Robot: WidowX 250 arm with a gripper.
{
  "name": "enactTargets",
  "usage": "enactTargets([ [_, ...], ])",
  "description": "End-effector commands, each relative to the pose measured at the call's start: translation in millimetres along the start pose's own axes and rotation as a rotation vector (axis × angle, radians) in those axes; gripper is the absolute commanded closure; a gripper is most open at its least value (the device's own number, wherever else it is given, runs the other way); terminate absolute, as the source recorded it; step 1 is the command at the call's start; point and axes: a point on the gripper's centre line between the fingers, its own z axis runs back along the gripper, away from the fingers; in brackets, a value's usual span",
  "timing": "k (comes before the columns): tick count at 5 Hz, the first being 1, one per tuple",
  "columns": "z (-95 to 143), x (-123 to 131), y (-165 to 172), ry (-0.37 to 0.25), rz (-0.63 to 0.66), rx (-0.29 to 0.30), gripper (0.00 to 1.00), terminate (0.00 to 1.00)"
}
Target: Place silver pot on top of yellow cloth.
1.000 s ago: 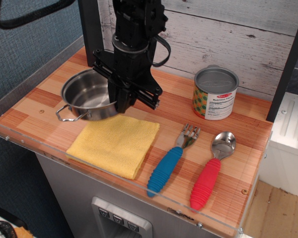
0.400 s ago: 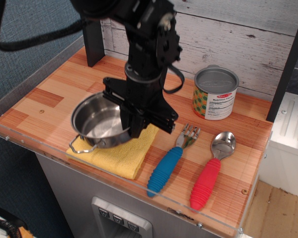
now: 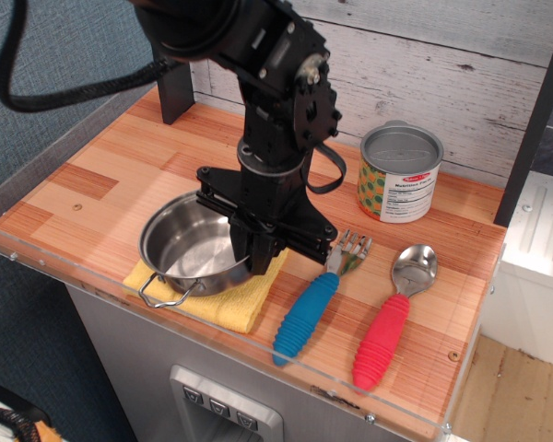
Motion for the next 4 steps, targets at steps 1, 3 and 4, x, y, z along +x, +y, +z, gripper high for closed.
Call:
enactTargets([
  [1, -1, 11, 6, -0.009, 0.000, 0.009, 1.00, 0.00],
  [3, 3, 12, 8, -0.028, -0.010, -0.095, 0.00, 0.00],
  [4, 11, 12, 13, -0.049, 0.004, -0.141, 0.00, 0.00],
])
